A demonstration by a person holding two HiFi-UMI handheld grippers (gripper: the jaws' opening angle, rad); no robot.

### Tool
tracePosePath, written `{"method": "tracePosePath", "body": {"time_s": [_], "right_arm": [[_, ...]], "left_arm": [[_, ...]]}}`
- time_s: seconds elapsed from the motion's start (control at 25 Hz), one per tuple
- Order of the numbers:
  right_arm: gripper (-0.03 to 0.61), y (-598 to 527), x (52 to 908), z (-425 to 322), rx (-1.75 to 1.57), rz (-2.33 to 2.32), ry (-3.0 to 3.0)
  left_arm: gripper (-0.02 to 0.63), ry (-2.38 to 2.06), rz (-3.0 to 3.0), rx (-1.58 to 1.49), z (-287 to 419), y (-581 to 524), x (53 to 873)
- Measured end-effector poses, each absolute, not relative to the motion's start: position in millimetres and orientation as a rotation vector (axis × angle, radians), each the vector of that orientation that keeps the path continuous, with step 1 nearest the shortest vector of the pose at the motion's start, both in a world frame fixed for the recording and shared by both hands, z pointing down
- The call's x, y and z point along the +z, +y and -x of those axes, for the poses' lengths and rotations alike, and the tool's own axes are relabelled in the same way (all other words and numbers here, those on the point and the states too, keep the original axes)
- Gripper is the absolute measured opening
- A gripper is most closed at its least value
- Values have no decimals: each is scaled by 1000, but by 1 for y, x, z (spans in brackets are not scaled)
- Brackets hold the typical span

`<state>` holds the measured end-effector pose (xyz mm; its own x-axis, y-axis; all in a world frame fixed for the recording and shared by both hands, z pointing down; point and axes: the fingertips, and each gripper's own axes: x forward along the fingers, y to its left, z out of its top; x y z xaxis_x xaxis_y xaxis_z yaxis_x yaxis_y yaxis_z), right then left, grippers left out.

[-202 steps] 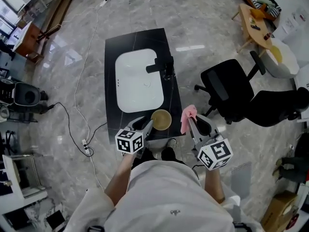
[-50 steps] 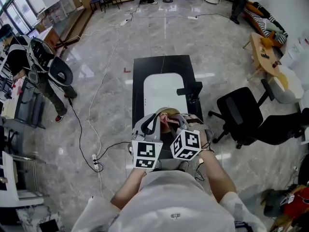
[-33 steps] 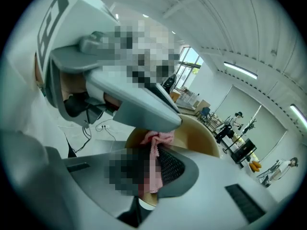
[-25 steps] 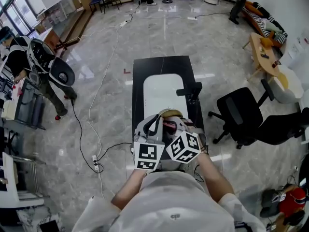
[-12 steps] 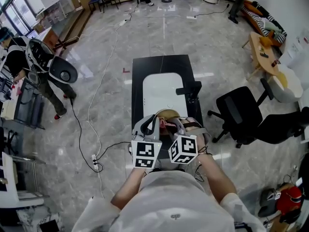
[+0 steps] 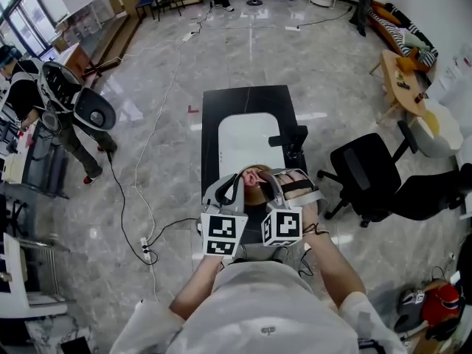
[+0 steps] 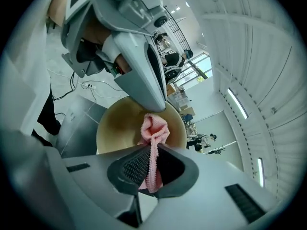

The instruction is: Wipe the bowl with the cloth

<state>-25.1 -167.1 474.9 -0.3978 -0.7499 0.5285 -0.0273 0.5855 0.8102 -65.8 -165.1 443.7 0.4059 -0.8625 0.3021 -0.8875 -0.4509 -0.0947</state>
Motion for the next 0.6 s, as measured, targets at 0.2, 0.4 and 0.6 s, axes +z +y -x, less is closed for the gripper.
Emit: {"method": "tracePosePath", "body": {"time_s": [0.2,0.4,0.6], "right_arm": [[26,-171,458,30,-1002,-682,-1804],[26,-171,452,35,-1019,-696,-1813],[26,-168,456,42,-1005,-688,-1843]], "left_arm": [[26,-1591,-2572,483,62,-164,446],[25,-1583,-2581,463,60,-164,441],[25,-1564,-2593,434,58,-161,434]]}}
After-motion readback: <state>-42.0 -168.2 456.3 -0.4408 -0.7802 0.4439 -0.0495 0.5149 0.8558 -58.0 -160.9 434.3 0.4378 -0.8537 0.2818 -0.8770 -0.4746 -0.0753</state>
